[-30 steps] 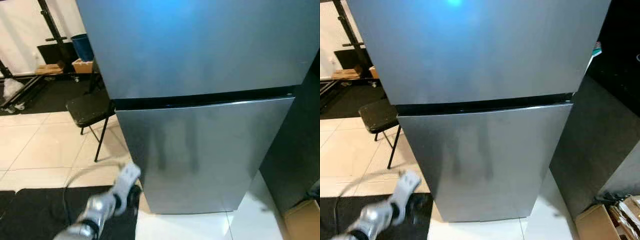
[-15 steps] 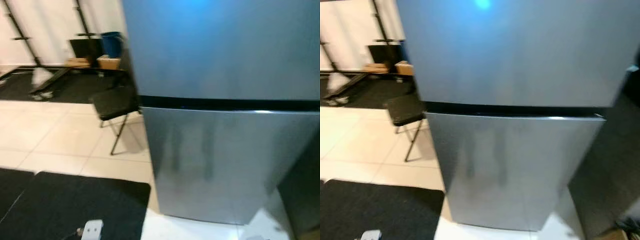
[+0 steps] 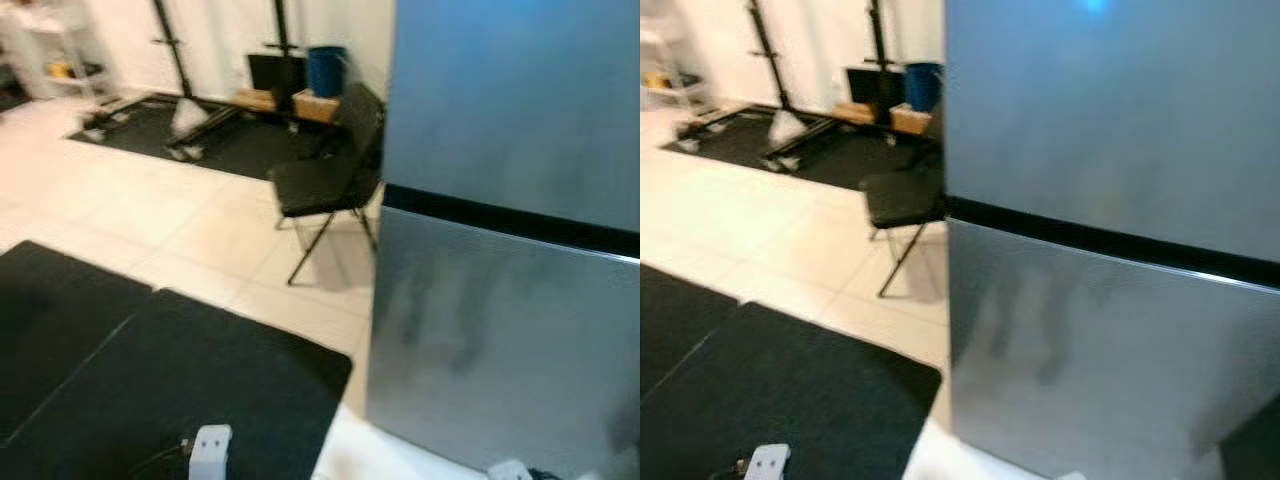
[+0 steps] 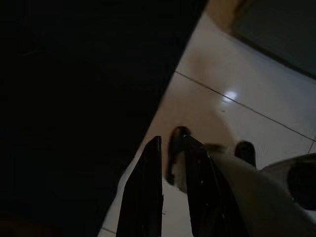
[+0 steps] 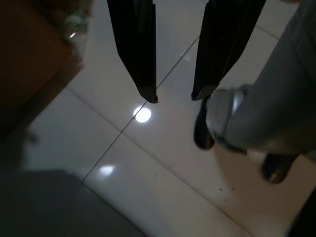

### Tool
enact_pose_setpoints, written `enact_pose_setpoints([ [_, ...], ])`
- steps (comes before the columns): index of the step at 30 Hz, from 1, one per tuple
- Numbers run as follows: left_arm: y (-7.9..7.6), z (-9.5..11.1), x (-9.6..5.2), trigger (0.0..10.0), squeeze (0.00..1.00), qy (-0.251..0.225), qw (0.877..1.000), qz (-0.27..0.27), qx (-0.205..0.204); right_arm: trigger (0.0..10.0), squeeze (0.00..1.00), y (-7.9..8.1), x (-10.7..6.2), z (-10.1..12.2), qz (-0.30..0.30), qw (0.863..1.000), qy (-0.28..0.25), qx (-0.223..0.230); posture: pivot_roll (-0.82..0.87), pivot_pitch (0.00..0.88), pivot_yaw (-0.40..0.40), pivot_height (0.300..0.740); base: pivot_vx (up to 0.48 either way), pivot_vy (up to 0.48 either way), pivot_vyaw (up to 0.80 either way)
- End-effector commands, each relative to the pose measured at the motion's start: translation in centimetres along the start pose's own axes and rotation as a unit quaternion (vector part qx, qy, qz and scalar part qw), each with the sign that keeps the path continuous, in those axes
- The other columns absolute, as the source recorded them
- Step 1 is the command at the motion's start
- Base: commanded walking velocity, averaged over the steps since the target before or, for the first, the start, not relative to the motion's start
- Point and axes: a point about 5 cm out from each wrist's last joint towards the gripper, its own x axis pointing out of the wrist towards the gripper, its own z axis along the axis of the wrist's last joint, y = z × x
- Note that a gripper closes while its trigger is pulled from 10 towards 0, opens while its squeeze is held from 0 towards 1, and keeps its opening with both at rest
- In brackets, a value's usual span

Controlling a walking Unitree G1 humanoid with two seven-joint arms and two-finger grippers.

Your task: Restocking fridge

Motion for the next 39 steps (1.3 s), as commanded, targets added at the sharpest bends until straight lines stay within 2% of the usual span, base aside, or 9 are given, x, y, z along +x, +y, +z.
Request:
enact_pose_setpoints([
  [1, 0.3, -0.4, -0.1, 10.0, 0.00, 0.009, 1.000, 0.006, 0.005, 10.0, 0.00, 0.5, 0.2, 0.8, 0.008, 1.000, -0.009, -0.006, -0.01, 0.000, -0.021, 0.740, 0.000, 0.000, 0.80],
  [15, -0.6, -1.6, -0.2, 10.0, 0.00, 0.036, 0.999, -0.011, 0.029, 10.0, 0.00, 0.8, 0.2, 0.7, 0.014, 1.000, -0.006, -0.007, -0.01, 0.000, -0.012, 0.740, 0.000, 0.000, 0.79],
  [32, -1.0, -1.4, 0.0, 10.0, 0.00, 0.038, 0.998, -0.019, 0.039, 10.0, 0.00, 0.8, 0.2, 0.6, 0.014, 1.000, -0.007, -0.005, -0.02, 0.000, -0.007, 0.740, 0.000, 0.000, 0.79],
  [39, -1.0, -1.6, -0.1, 10.0, 0.00, 0.041, 0.998, -0.019, 0.036, 10.0, 0.00, 0.8, 0.2, 0.4, 0.005, 1.000, -0.003, 0.001, -0.02, 0.000, -0.009, 0.740, 0.000, 0.000, 0.00],
])
